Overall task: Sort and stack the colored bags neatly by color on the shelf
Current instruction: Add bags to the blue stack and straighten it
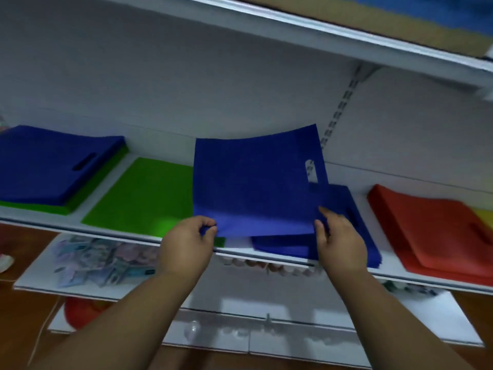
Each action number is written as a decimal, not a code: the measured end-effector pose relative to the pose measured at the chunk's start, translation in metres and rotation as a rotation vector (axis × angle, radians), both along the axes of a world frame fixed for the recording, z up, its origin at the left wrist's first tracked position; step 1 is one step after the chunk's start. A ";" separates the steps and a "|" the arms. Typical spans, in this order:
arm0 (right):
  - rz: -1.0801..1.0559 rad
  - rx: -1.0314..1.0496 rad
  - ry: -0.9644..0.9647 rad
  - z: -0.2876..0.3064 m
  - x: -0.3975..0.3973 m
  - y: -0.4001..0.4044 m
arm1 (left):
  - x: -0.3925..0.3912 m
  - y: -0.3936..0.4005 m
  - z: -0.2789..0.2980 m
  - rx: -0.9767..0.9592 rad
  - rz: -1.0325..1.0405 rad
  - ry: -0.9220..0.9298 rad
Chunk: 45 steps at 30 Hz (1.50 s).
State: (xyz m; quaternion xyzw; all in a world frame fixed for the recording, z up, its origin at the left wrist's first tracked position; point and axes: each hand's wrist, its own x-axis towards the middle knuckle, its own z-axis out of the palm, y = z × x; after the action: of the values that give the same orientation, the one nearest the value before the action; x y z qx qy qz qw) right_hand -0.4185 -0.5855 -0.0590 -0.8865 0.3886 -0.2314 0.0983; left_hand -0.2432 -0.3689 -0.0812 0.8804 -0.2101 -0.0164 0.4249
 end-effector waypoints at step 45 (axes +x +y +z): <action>0.696 0.128 0.231 0.016 0.247 0.210 | 0.120 0.176 0.001 0.271 0.095 -0.147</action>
State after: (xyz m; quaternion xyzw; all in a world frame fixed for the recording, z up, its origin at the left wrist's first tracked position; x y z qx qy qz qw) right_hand -0.1715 -0.3750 -0.0431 -0.9779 0.0861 -0.0577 0.1816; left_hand -0.1232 -0.1927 -0.0803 0.9374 -0.1946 0.0399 0.2861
